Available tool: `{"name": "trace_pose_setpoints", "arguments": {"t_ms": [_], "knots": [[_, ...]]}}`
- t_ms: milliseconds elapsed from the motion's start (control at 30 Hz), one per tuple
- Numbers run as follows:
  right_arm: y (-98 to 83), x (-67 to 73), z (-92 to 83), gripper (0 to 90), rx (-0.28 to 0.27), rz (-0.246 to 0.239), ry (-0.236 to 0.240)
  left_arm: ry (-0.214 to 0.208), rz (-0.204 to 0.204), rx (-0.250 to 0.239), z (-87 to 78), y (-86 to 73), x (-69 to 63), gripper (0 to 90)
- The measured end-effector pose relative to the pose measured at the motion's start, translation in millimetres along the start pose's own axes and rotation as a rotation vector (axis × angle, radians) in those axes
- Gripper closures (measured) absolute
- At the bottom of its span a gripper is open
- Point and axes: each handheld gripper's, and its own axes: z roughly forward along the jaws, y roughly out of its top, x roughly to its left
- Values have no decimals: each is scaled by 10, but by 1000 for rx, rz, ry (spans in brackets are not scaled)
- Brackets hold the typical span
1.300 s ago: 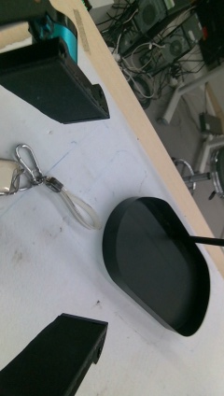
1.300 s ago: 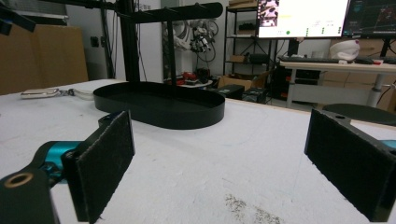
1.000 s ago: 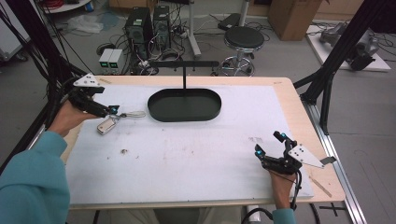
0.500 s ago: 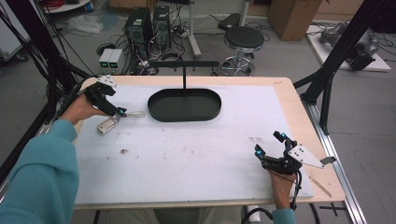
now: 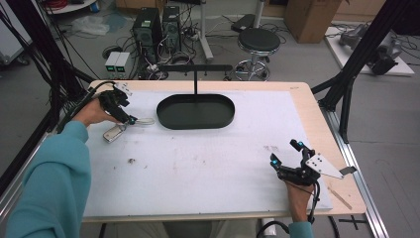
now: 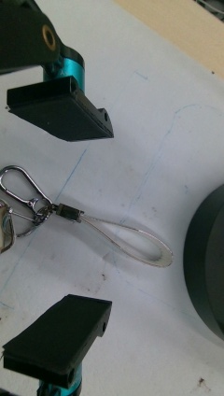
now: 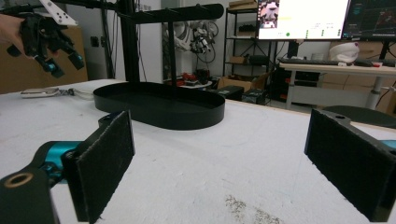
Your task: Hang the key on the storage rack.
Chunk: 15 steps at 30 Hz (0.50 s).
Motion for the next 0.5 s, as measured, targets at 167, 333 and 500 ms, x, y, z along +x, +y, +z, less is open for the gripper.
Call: {"name": "trace_pose_setpoints", "arguments": {"t_ms": [167,333,500], "knots": [[-1,-1,-1,78,0,0,0,-13,9,45,83,-17,4,236],[0,5,-3,78,2,6,0,-17,35,82,137,-28,11,294],[0,0,-1,78,-1,3,-1,-11,47,97,173,-42,13,389]]}}
